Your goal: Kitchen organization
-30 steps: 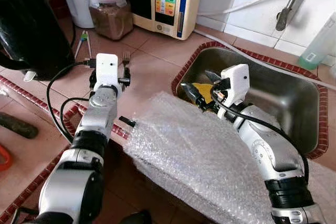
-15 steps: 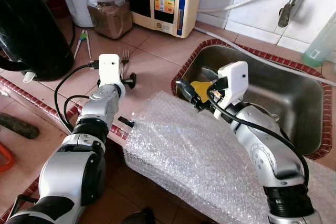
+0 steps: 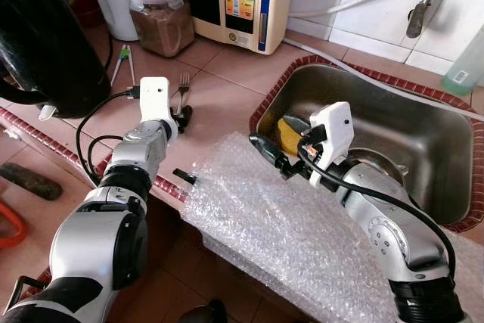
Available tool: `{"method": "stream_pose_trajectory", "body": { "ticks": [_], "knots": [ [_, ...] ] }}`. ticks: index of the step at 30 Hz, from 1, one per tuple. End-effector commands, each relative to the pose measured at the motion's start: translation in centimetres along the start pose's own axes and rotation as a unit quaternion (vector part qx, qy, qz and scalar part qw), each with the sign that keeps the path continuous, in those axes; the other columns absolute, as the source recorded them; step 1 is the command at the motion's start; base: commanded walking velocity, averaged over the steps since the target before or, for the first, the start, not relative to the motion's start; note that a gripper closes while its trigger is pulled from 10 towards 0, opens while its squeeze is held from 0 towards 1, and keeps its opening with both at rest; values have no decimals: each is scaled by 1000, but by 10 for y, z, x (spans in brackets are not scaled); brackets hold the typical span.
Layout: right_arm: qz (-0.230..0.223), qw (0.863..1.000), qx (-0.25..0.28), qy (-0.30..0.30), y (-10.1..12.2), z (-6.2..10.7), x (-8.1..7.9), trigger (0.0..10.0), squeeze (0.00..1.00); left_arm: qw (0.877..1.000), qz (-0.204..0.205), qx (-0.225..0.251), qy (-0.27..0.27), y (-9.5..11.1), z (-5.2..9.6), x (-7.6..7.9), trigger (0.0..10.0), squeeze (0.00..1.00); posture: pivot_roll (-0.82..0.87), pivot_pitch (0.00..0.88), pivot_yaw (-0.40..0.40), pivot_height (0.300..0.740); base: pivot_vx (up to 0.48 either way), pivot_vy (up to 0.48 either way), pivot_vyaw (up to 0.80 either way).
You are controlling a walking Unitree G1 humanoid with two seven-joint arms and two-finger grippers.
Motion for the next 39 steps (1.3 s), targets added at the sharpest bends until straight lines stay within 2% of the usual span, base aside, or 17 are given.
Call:
{"method": "stream_pose_trajectory", "body": {
  "ticks": [1, 9, 13, 17, 21, 29, 39],
  "knots": [
    [7, 1000, -2, 10, 1, 1, -4, 10000, 0, 998, -11, -42, -38, -24, 0, 18, 0, 0, -76, 153, 56, 740, 0, 0, 0],
    [17, 1000, -8, 4, 0, -1, -2, 10000, 0, 997, -11, -50, -57, -40, 2, 27, 0, 0, -69, 142, 48, 740, 0, 0, 0],
    [22, 1000, -13, 7, -2, -2, -2, 10000, 0, 996, 0, -60, -67, -58, 6, 35, 0, 0, -64, 138, 43, 740, 0, 0, 0],
    [23, 1000, -13, 8, -2, -3, -2, 10000, 0, 996, 8, -54, -72, -60, 7, 38, 0, 0, -62, 136, 41, 740, 0, 0, 0],
    [24, 1000, -11, 7, -2, -4, 0, 10000, 0, 997, -10, -29, -72, -56, 8, 40, 0, 0, -58, 135, 39, 740, 0, 0, 0],
    [26, 1000, -11, 4, -2, -4, 1, 10000, 0, 997, -11, -17, -69, -55, 10, 41, 0, 0, -61, 133, 38, 740, 0, 0, 0],
    [33, 999, -12, 0, -2, -4, 6, 10000, 0, 997, -16, 17, -75, -55, 26, 55, 0, 0, -60, 131, 25, 740, 0, 0, 0]
  ]
}}
Point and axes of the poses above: a point about 5 cm out from each wrist's last joint towards the gripper, its own z axis pointing back from the gripper into the wrist, its own y axis along the axis of the wrist's last joint, x = y × z, the point moved 2 cm from there along -z, pointing out of the wrist towards the gripper, and after that the axes turned 9 degrees about -z, right-handed, at the moved point
